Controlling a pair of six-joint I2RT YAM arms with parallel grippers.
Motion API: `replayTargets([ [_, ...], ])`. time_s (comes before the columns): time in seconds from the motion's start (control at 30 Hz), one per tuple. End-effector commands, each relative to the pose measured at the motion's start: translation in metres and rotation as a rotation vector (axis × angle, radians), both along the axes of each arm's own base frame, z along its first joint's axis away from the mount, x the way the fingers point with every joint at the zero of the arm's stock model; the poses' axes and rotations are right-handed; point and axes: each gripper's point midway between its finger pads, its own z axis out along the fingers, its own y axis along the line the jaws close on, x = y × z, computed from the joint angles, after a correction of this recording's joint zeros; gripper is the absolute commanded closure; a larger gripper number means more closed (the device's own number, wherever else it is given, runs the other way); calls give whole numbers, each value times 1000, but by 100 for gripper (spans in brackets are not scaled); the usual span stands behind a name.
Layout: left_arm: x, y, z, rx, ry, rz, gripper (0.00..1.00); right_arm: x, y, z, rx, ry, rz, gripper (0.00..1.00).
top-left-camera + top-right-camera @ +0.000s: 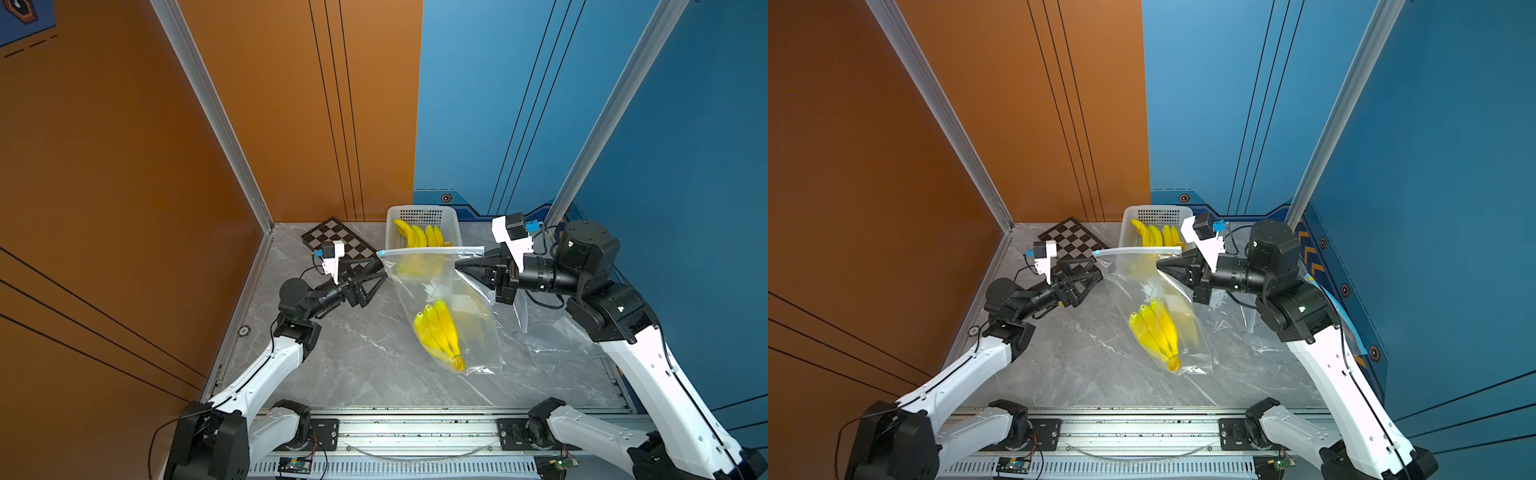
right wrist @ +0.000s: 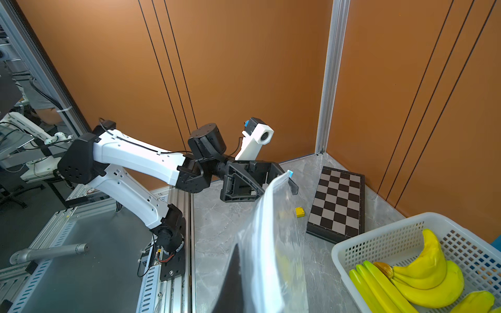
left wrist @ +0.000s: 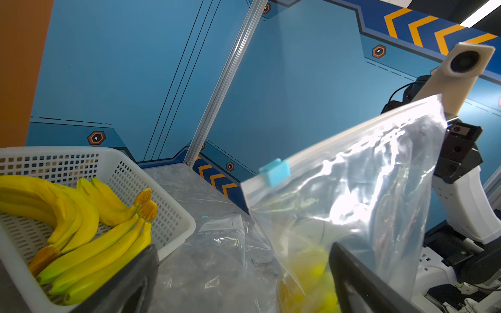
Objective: Open the zip-top bag and take out the banana
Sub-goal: Pick up the zipper food storage bag at the center of the board, then unzip the zipper on the zipper food storage bag.
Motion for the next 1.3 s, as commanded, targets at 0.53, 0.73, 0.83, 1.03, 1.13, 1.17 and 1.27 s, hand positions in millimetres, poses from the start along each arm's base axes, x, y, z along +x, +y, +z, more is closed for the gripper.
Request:
replayTargets([
  [0.53, -21, -33, 66, -98, -141, -353, 8, -7, 8, 0, 15, 24, 16, 100],
  [0.73, -18, -37, 63, -85, -93, -400, 33, 7, 3, -12, -3, 37, -52, 100],
  [0.83, -20, -42, 63, -76, -75, -436, 56, 12, 5, -18, -1, 60, -61, 100],
  [1.03, -23, -41, 62, -56, -54, -468, 96, 23, 3, -37, -7, 101, -101, 100],
  [1.13, -26, -38, 62, -42, -46, -481, 97, 32, -8, -55, -13, 164, -159, 96],
  [1.17, -28, -37, 63, -40, -47, -485, 97, 39, -16, -63, -16, 191, -208, 75],
  [1.27, -37, -36, 65, -36, -53, -497, 97, 45, -44, -75, -35, 215, -368, 38],
])
